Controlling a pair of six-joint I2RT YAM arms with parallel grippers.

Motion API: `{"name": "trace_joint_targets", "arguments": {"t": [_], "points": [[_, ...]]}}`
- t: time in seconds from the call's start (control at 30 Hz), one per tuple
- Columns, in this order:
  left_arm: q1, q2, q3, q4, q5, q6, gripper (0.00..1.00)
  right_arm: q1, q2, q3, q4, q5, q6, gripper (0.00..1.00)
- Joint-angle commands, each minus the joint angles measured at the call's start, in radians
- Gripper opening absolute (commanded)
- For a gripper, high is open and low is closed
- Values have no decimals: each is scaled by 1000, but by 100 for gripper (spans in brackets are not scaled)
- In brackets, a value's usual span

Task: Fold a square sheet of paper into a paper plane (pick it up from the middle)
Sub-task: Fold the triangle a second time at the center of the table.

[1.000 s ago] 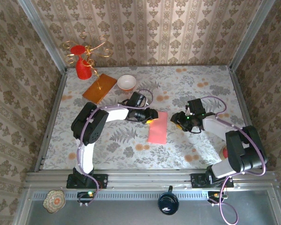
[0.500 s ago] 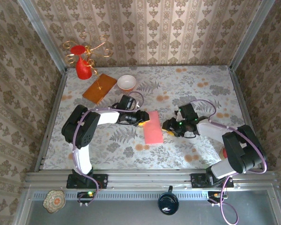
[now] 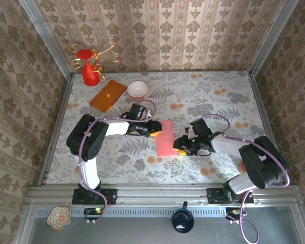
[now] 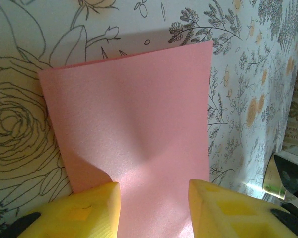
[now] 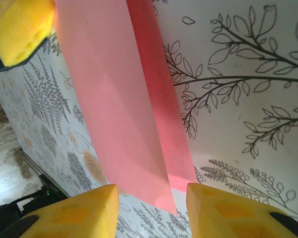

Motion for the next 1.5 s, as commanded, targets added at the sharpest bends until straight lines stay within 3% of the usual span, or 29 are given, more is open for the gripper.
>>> {"name": "trace_joint_targets", "arguments": {"t": [0.0,0.63,1.1,1.47], "points": [[4,50,-24,-91,-33,4,42,8,35,7,59,-53,9,40],[0,41,-8,-97,-30,10,42,7,18,-17,82,-40,15,28],[2,-61,15,-86,-45,27,42,7,-17,-17,-27,-10,4,1],[9,28,59,-49,-9,25,40,13,-21,15,-59,-13,25,0]]}}
